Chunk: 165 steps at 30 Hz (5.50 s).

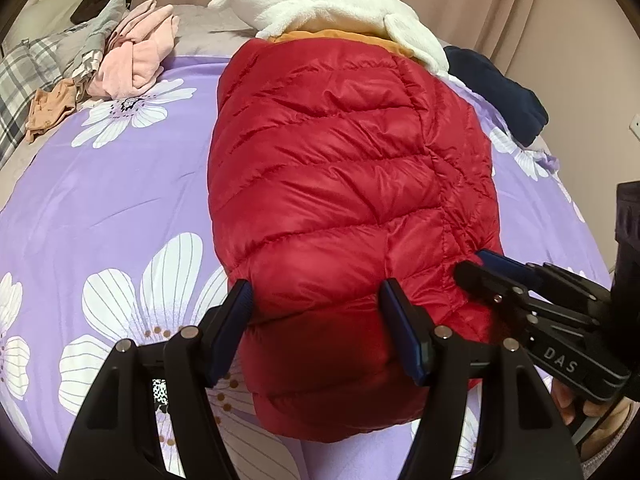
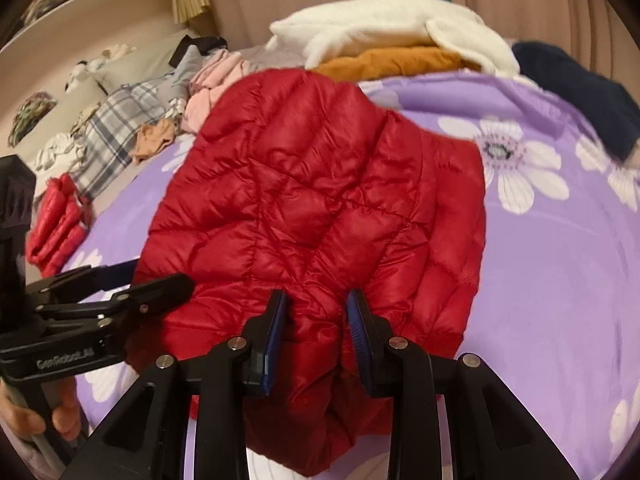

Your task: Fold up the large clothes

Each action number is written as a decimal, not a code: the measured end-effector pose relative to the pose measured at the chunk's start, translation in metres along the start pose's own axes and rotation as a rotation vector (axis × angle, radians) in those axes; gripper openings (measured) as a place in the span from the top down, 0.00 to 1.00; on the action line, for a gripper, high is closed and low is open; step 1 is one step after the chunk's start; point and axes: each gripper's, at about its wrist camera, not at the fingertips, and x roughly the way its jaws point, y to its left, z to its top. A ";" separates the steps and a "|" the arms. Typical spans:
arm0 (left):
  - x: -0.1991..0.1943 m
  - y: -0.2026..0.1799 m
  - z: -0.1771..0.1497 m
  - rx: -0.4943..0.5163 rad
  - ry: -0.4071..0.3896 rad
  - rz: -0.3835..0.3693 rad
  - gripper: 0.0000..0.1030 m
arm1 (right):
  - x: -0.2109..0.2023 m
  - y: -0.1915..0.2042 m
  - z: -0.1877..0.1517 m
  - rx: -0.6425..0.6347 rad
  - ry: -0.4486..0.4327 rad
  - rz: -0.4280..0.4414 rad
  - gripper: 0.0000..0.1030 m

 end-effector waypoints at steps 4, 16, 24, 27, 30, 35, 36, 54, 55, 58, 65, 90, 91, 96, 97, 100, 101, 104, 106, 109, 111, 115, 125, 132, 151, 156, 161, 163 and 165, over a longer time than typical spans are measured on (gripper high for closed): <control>0.004 0.000 -0.001 0.000 0.006 0.002 0.36 | 0.006 -0.004 -0.005 0.036 0.001 0.021 0.69; 0.003 0.001 -0.003 -0.011 0.007 -0.005 0.35 | -0.028 -0.005 0.005 0.060 -0.058 0.057 0.69; 0.005 -0.003 -0.006 0.019 0.001 0.002 0.35 | -0.018 -0.021 0.040 0.140 -0.133 0.060 0.69; 0.005 -0.003 -0.007 0.022 0.002 0.001 0.34 | -0.009 -0.019 0.052 0.143 -0.141 0.053 0.69; 0.006 -0.003 -0.008 0.023 -0.001 -0.001 0.34 | 0.010 -0.021 0.056 0.166 -0.088 0.031 0.69; 0.009 -0.006 -0.007 0.028 -0.002 -0.004 0.33 | 0.037 -0.025 0.048 0.190 -0.005 -0.003 0.70; 0.009 -0.006 -0.008 0.029 -0.002 -0.003 0.32 | 0.037 -0.026 0.049 0.192 -0.001 -0.003 0.70; 0.010 -0.004 -0.008 0.011 0.014 -0.004 0.30 | -0.026 0.000 0.028 0.048 -0.065 0.054 0.69; 0.010 -0.004 -0.008 0.011 0.014 -0.004 0.30 | -0.026 0.002 0.025 0.034 -0.060 0.052 0.69; 0.011 -0.004 -0.008 0.012 0.014 -0.003 0.30 | -0.023 0.009 0.018 -0.006 -0.047 0.027 0.69; 0.013 -0.006 -0.009 0.020 0.016 0.001 0.26 | 0.000 0.010 0.008 -0.050 0.000 -0.052 0.69; 0.050 -0.013 0.071 0.141 0.011 0.056 0.52 | 0.005 0.004 -0.003 -0.023 -0.026 -0.023 0.69; 0.051 -0.013 0.071 0.141 0.013 0.055 0.52 | 0.005 0.004 -0.003 -0.021 -0.026 -0.023 0.69; 0.058 -0.014 0.068 0.155 0.016 0.062 0.52 | 0.006 0.003 -0.005 -0.011 -0.027 -0.024 0.69; 0.058 -0.015 0.068 0.158 0.015 0.065 0.52 | 0.006 0.003 -0.005 -0.009 -0.026 -0.023 0.69; 0.057 -0.015 0.068 0.154 0.011 0.065 0.51 | 0.006 0.002 -0.005 -0.006 -0.024 -0.021 0.69; 0.056 -0.015 0.068 0.152 0.010 0.065 0.51 | 0.006 0.002 -0.005 -0.006 -0.024 -0.021 0.69; 0.052 -0.015 0.066 0.145 0.004 0.068 0.51 | 0.006 0.002 -0.005 -0.005 -0.022 -0.021 0.69; 0.048 -0.015 0.066 0.142 0.005 0.073 0.50 | 0.006 0.001 -0.004 0.002 -0.019 -0.018 0.69; 0.034 -0.017 0.062 0.142 -0.006 0.077 0.51 | 0.006 -0.002 -0.004 0.015 -0.017 -0.011 0.69; 0.026 -0.020 0.058 0.155 -0.018 0.083 0.51 | 0.006 -0.004 -0.004 0.025 -0.015 -0.005 0.69; 0.013 -0.021 0.043 0.179 -0.025 0.088 0.51 | 0.006 -0.006 -0.004 0.044 -0.011 0.008 0.69; 0.018 -0.015 0.029 0.171 0.002 0.087 0.50 | 0.007 -0.005 -0.003 0.051 -0.003 0.008 0.69; 0.002 -0.012 0.015 0.147 0.013 0.062 0.50 | 0.007 -0.006 -0.002 0.056 0.001 0.010 0.69; -0.001 -0.002 -0.009 0.107 0.056 0.037 0.44 | 0.007 -0.005 -0.003 0.061 0.007 0.001 0.68; -0.002 0.001 -0.010 0.094 0.064 0.034 0.44 | -0.005 -0.003 -0.007 0.061 -0.002 -0.007 0.64; -0.003 0.001 -0.011 0.079 0.069 0.031 0.43 | -0.017 -0.001 -0.015 0.038 -0.013 -0.005 0.60; -0.004 0.000 -0.012 0.081 0.068 0.032 0.43 | -0.017 -0.001 -0.018 0.029 -0.003 -0.012 0.59; -0.005 -0.001 -0.015 0.081 0.068 0.031 0.42 | -0.013 -0.002 -0.020 0.030 0.008 -0.018 0.59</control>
